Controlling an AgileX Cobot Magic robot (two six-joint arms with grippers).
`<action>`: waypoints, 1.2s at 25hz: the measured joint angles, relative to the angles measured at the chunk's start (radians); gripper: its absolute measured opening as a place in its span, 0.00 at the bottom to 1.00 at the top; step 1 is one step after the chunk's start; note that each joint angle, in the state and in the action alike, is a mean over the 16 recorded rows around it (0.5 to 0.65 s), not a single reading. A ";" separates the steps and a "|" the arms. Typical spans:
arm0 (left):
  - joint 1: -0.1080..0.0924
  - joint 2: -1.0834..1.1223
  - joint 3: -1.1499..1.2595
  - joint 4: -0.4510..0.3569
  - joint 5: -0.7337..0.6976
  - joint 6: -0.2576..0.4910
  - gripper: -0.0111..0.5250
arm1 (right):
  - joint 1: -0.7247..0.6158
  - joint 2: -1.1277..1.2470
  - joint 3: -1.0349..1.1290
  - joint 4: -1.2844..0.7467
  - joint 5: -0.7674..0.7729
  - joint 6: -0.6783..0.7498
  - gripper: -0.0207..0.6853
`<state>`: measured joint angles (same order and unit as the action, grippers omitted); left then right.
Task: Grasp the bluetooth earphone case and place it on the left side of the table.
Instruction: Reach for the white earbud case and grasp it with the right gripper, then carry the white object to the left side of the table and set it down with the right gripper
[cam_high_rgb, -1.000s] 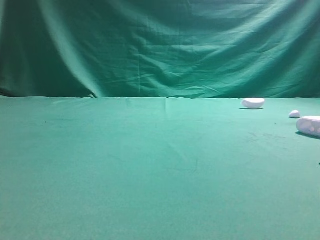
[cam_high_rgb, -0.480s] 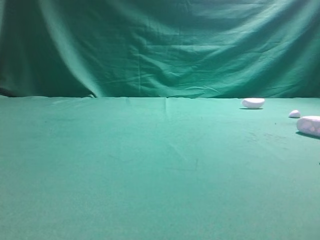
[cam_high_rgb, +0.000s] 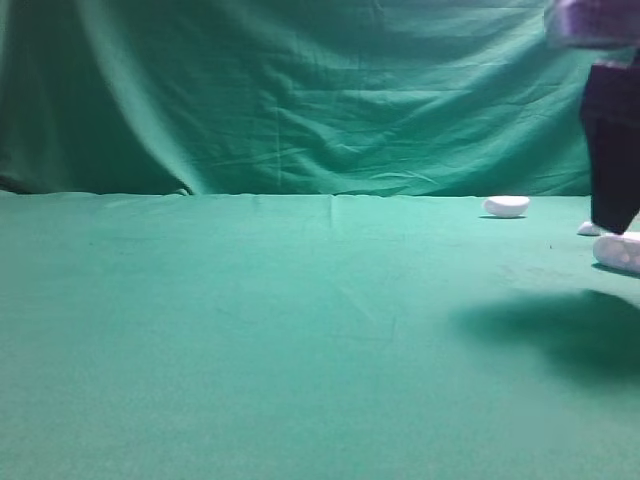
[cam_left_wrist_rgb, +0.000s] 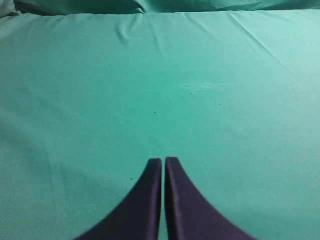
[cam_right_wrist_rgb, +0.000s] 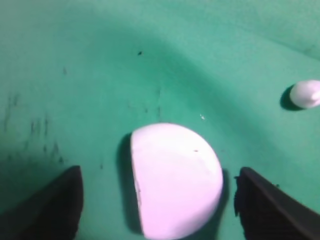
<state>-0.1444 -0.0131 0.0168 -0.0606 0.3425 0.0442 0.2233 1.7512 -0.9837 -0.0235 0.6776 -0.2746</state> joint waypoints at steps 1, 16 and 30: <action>0.000 0.000 0.000 0.000 0.000 0.000 0.02 | 0.000 0.007 -0.003 -0.005 -0.001 0.001 0.73; 0.000 0.000 0.000 0.000 0.000 0.000 0.02 | 0.064 0.031 -0.194 -0.038 0.081 0.042 0.48; 0.000 0.000 0.000 0.000 0.000 0.000 0.02 | 0.442 0.309 -0.832 0.066 0.143 0.003 0.48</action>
<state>-0.1444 -0.0131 0.0168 -0.0606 0.3425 0.0442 0.6658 2.0604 -1.8161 0.0422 0.8203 -0.2717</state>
